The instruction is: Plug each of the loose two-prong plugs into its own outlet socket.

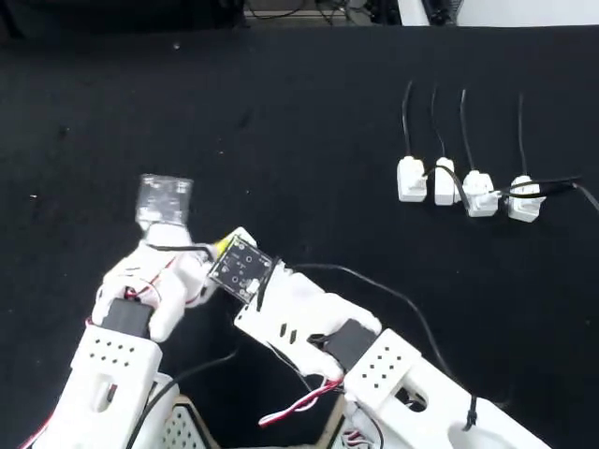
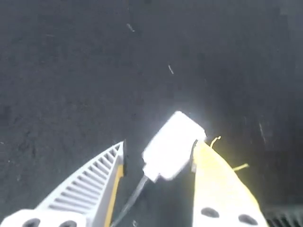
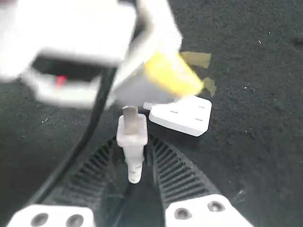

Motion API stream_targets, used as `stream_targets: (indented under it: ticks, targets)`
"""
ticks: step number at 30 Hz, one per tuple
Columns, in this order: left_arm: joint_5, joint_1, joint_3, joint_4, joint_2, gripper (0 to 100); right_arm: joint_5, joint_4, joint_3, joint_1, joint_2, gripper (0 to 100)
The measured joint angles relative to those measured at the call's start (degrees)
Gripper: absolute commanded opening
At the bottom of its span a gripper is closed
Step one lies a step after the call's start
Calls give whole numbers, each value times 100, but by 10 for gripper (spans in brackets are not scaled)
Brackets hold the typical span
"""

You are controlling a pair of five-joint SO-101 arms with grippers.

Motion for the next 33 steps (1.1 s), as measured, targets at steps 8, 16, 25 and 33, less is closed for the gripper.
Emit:
stream_targets:
  ticks: [8, 16, 25, 33]
  targets:
    - [-343, 308, -149, 396, 0, 234, 9, 0, 9, -35, 0, 11]
    - [-378, 229, 387, -404, 0, 234, 9, 466, -62, -26, 0, 11]
    - [-387, -299, 870, -1389, 0, 234, 9, 686, -167, -9, -9, 11]
    - [-396, -316, 774, -1363, 0, 234, 9, 686, -167, 9, -9, 11]
